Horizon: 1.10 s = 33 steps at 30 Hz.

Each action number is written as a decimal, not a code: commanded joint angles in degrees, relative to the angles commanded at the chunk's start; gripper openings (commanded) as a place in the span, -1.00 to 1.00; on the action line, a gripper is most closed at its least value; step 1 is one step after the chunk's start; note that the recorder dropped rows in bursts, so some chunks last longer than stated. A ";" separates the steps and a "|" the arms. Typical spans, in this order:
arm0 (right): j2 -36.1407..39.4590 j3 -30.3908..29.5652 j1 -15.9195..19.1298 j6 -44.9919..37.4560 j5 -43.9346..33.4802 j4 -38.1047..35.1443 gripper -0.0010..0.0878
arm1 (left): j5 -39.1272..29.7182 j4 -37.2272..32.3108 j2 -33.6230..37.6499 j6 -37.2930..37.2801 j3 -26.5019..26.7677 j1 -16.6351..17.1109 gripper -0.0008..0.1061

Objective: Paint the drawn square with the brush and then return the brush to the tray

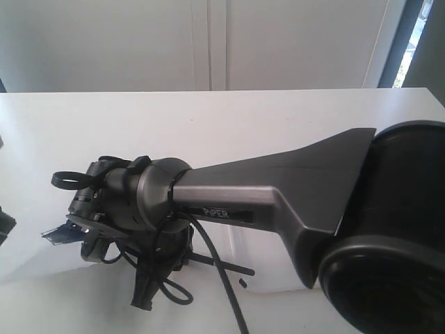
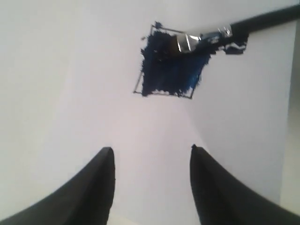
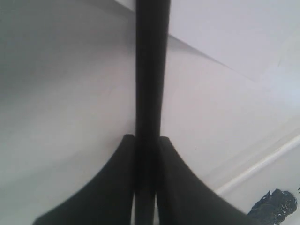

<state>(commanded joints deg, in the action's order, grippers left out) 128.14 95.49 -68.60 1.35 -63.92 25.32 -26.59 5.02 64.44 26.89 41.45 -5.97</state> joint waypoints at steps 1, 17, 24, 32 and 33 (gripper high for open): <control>0.00 0.00 0.00 0.00 0.15 0.00 -0.98 | 0.00 0.00 -0.41 0.00 0.45 0.00 0.02; -0.10 0.00 0.00 0.21 1.01 0.00 -0.98 | 8.64 0.09 11.34 1.51 1.14 0.00 0.02; -0.36 0.00 0.00 0.35 0.80 0.00 -0.98 | 11.70 0.09 17.84 1.51 1.14 0.00 0.02; -4.13 0.00 0.00 1.89 0.91 0.10 -0.98 | 13.53 0.09 23.98 1.39 1.14 0.00 0.02; -4.70 0.00 0.00 1.89 0.80 0.10 -0.98 | 14.17 0.09 24.29 1.39 1.14 0.00 0.02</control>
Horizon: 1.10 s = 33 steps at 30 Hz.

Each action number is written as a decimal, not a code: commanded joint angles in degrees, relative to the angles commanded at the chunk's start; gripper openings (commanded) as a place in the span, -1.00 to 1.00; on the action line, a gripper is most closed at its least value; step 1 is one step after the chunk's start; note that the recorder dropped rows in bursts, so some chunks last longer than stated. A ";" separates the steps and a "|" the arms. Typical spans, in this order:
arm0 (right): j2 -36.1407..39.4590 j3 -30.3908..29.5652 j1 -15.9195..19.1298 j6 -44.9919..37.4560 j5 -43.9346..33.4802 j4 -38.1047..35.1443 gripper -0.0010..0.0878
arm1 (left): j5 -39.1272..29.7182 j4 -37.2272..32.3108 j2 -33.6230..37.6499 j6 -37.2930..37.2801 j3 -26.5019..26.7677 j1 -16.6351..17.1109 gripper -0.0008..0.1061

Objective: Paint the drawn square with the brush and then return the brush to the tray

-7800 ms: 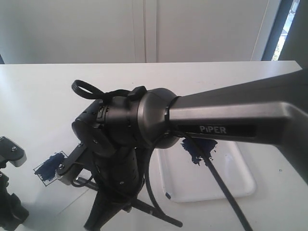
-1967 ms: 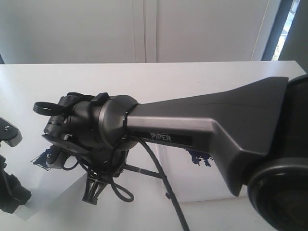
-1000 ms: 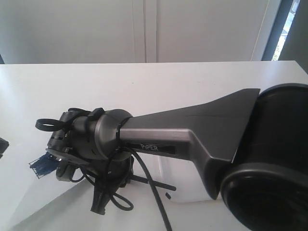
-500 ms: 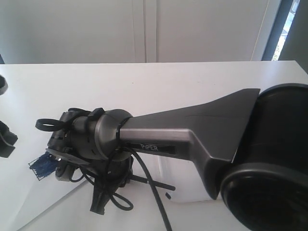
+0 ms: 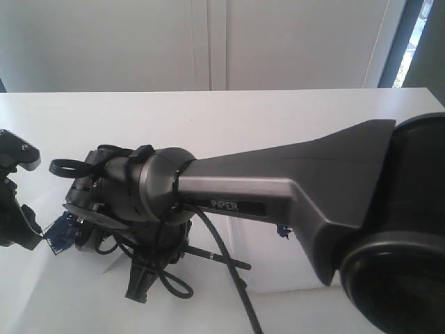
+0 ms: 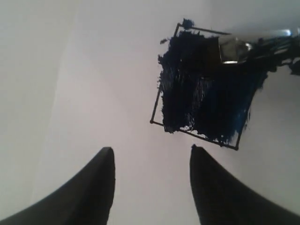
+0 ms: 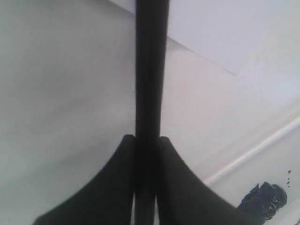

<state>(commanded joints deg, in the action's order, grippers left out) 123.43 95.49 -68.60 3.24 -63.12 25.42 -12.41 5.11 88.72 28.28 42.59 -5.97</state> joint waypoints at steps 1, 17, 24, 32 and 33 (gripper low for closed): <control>-0.30 0.00 0.00 0.00 0.00 0.00 -0.98 | 0.52 0.00 0.44 -0.26 0.00 0.00 0.02; -0.96 0.00 0.00 0.00 -2.55 0.20 -0.98 | 0.41 0.00 5.98 -1.41 0.00 0.10 0.02; -0.96 0.00 0.00 0.00 -3.56 0.56 -0.98 | 0.76 0.00 7.67 -1.52 0.00 0.10 0.02; -2.01 0.00 0.00 0.27 -4.02 1.32 -0.98 | 1.26 0.42 9.91 -1.76 0.00 0.10 0.02; -2.13 0.00 0.00 0.27 -4.12 1.44 -0.98 | 1.37 0.42 10.00 -1.76 0.00 0.10 0.02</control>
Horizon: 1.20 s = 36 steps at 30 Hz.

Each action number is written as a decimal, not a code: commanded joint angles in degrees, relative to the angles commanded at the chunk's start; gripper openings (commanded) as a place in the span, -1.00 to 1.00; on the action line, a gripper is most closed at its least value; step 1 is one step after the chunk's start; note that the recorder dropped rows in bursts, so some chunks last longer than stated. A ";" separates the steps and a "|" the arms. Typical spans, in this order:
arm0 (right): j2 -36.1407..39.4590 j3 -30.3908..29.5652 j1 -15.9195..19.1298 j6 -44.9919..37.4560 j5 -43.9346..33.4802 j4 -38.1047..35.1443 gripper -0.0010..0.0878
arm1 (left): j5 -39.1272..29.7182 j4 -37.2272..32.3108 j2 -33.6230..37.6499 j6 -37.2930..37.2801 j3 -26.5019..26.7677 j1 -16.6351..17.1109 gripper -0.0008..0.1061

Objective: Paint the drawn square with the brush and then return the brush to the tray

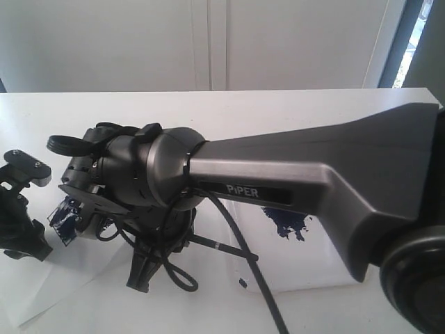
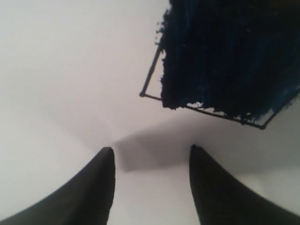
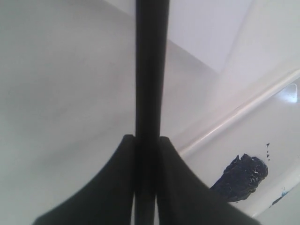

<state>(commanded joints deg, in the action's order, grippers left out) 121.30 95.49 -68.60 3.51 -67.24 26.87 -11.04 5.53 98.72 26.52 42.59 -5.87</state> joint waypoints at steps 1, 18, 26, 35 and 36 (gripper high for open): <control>-0.25 0.00 0.00 0.00 0.02 0.00 -0.98 | 0.00 0.00 0.00 0.00 0.00 0.00 0.02; -2.01 0.00 0.00 1.50 -2.73 3.97 -0.98 | 1.20 0.00 0.00 -1.09 0.00 0.00 0.02; -9.92 -0.37 2.42 2.87 -2.73 6.42 -0.98 | 2.07 0.00 -2.46 -3.79 0.00 0.00 0.02; -22.98 -5.91 8.86 3.10 -2.73 -4.17 -0.98 | 2.07 0.12 -13.05 -5.41 0.00 0.00 0.02; -25.54 -7.62 9.82 2.50 -2.73 -7.64 -0.98 | 1.69 0.12 -14.68 -5.64 0.00 0.00 0.02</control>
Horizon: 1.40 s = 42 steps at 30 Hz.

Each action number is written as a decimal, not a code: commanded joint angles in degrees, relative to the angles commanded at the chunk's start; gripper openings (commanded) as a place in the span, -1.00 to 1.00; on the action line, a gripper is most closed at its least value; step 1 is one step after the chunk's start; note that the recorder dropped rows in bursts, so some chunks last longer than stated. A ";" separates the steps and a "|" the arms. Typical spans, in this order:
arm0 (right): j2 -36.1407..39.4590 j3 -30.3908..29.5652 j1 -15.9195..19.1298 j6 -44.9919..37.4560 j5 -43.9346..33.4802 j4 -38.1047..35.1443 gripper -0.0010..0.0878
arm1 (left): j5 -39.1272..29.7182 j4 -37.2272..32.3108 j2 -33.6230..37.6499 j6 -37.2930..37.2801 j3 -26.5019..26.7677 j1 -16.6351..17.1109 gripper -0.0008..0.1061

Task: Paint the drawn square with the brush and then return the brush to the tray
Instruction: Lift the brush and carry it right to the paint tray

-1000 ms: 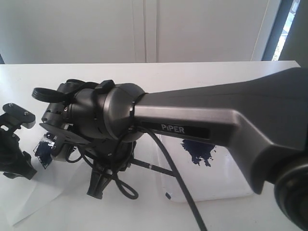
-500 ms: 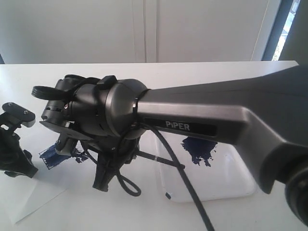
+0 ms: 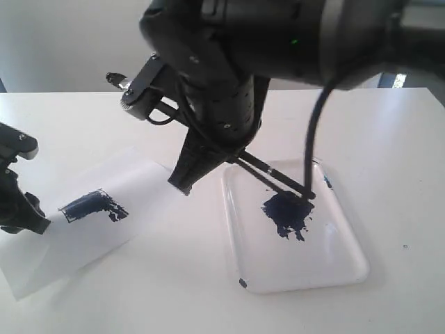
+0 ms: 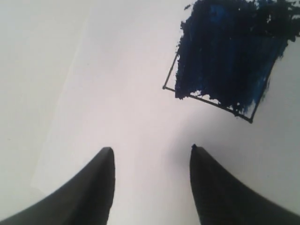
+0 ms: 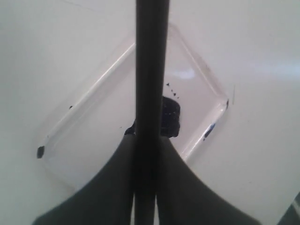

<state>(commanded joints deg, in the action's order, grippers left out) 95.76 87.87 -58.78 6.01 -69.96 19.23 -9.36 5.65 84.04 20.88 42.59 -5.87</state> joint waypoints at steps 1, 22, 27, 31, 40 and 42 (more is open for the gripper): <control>-2.30 -1.54 0.91 -0.37 0.00 -2.03 -0.98 | -0.70 0.00 -1.24 0.00 0.00 0.00 0.02; -25.60 -30.75 6.29 3.63 10.05 -15.89 -0.98 | -10.93 11.77 -2.36 -0.19 0.00 -0.13 0.02; -25.60 -39.57 6.29 9.64 9.67 -8.45 -0.98 | -17.58 15.08 -4.68 -0.19 0.00 -0.13 -0.65; -24.36 -43.32 6.29 16.38 10.65 -0.61 -0.98 | -22.13 15.82 -12.26 -0.11 -2.39 -2.45 -0.99; -16.90 -47.04 6.29 17.76 12.52 1.92 -0.98 | -20.20 15.76 -24.65 -4.51 -9.22 -8.50 -0.99; -14.90 -47.41 6.29 17.76 12.40 2.07 -0.98 | -21.10 15.76 -27.24 -4.73 -9.21 -9.12 -0.99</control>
<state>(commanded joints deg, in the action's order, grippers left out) 80.86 40.47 -52.50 23.77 -57.56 21.30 -30.46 21.41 56.81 16.15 33.39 -14.99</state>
